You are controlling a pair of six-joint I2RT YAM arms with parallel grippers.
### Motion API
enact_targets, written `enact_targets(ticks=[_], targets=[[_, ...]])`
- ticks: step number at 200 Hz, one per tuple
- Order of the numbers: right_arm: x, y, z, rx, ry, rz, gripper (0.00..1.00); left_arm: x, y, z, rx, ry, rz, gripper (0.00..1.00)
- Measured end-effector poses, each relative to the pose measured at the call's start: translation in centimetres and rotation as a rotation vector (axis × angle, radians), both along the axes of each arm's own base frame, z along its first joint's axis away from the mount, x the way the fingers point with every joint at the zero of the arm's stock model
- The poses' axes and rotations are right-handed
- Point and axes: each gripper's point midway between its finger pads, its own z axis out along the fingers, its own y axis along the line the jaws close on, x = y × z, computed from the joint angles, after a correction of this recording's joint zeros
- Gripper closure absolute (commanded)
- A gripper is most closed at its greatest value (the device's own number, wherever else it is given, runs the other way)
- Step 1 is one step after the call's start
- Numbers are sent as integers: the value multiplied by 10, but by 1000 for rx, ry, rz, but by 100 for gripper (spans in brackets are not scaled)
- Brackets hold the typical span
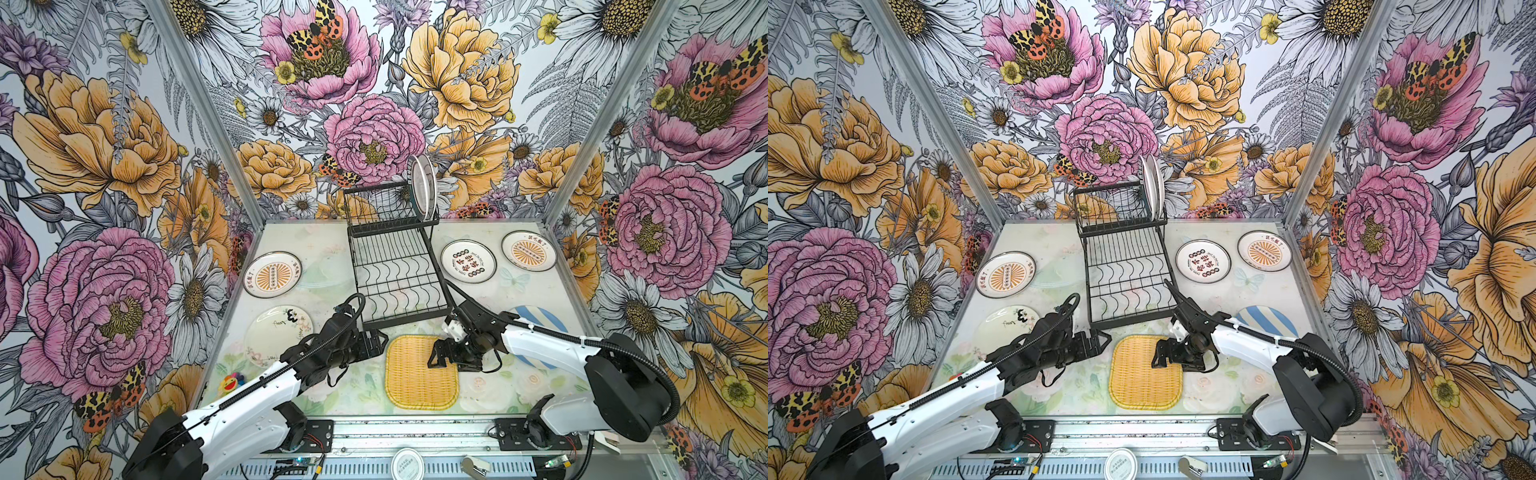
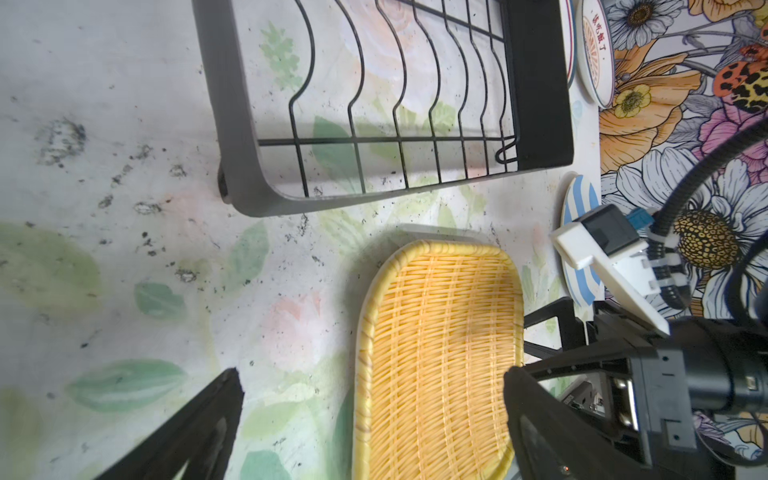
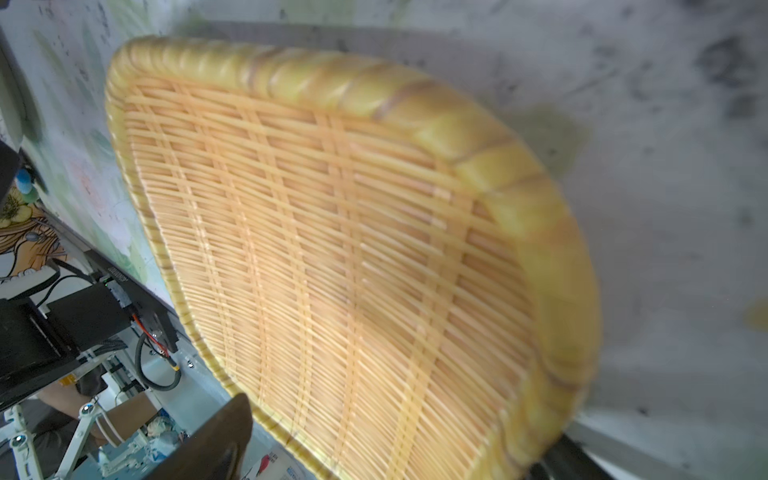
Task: Load the plates into the dish rack
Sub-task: 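Push the rattan tray across the table toward the left gripper, then grasp the tray's edge with right gripper while left gripper braces it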
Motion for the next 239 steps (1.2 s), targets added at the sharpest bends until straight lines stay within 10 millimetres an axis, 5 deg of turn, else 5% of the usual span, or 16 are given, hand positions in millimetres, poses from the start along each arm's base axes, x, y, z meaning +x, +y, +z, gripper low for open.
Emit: enact_targets(ticks=[60,126,239], targets=[[15,-3,8,45,-68,-3,10,-24,-7,-24,28,93,-40,18],[3,-23,1,53,-95,12,15,-42,-21,-49,30,201,-126,32],[-6,-10,-2,171,-59,45,26,-42,-55,-61,-60,244,-221,53]])
